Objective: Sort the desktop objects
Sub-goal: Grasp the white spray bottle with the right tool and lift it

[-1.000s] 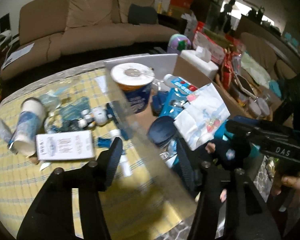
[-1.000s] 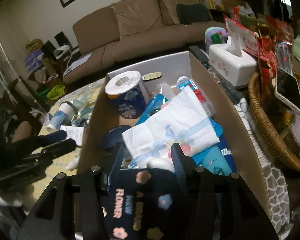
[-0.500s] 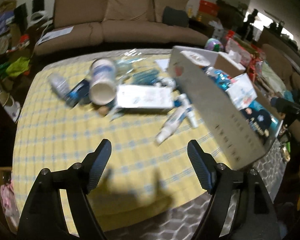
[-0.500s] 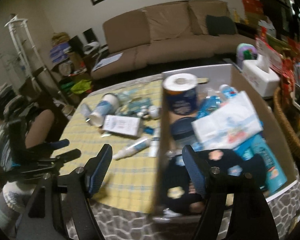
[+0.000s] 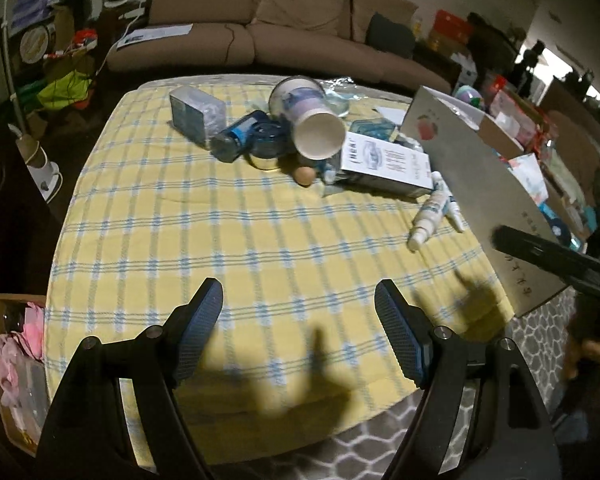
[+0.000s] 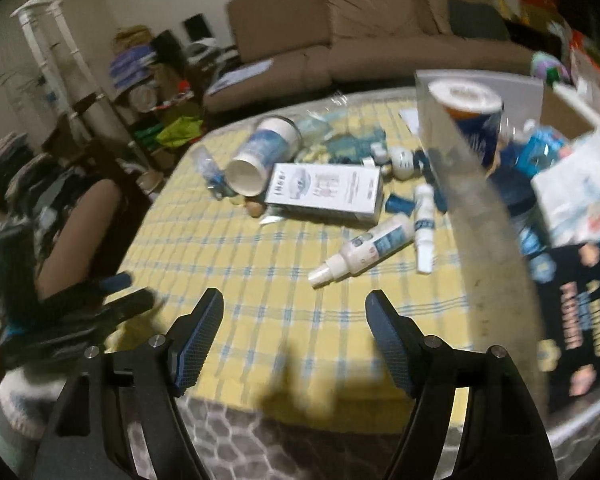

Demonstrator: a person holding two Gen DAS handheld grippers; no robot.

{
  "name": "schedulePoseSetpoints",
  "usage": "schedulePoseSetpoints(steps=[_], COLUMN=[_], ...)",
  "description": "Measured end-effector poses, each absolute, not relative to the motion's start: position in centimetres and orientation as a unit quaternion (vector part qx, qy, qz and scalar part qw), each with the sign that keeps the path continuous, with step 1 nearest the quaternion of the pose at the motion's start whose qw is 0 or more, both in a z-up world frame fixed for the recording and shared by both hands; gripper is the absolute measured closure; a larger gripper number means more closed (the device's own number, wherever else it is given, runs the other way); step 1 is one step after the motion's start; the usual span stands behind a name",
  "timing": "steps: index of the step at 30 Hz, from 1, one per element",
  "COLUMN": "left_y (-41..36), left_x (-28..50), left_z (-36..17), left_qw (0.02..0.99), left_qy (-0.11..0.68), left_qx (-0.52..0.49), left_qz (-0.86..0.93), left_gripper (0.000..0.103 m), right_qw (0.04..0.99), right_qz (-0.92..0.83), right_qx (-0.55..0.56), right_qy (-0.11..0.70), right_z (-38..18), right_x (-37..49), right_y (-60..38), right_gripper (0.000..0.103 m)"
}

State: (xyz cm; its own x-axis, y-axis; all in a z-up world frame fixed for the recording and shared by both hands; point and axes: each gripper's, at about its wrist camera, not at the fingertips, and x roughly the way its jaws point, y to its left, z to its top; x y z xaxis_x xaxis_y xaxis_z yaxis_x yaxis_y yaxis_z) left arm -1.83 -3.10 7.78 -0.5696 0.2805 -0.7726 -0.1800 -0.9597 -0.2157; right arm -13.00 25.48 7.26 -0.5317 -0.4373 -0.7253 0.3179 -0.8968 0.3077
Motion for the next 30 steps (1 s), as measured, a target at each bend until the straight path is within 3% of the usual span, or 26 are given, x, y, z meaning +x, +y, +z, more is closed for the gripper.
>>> schedulePoseSetpoints(steps=[9,15,17,19,26,28,30], left_y=[-3.9,-3.4,-3.4,-3.3,-3.0,-2.8,-2.3], left_x=[-2.7,-3.5,-3.5,-3.5,-3.6,-3.5,-3.3], left_z=[6.6,6.5,6.9,7.0,6.5,6.3,6.2], left_qw=[0.164,0.184,0.189,0.19,0.182,0.184,0.187], left_qy=[-0.066,-0.085,-0.092,-0.09,-0.089,-0.088,-0.082], left_qx=[-0.437,-0.441,-0.437,-0.435,-0.44,-0.443,-0.443], left_qz=[0.882,0.874,0.875,0.876,0.875,0.873,0.873], left_gripper=[0.027,0.027,0.027,0.027,0.027,0.027,0.027], right_qw=[0.106,0.059,0.051,0.042,0.094,0.116,0.139], right_qz=[-0.882,-0.889,-0.891,-0.891,-0.885,-0.879,-0.873], right_qx=[0.439,0.446,0.447,0.45,0.456,0.461,0.467], right_qy=[-0.134,-0.088,-0.057,-0.032,-0.023,-0.022,-0.021], right_z=[2.7,1.3,0.8,0.3,0.5,0.6,0.6], right_x=[-19.1,-22.3,-22.8,-23.0,-20.5,-18.9,-17.3], right_y=[26.0,25.1,24.5,24.4,25.2,25.6,25.8], right_gripper=[0.027,0.028,0.036,0.052,0.064,0.072,0.073])
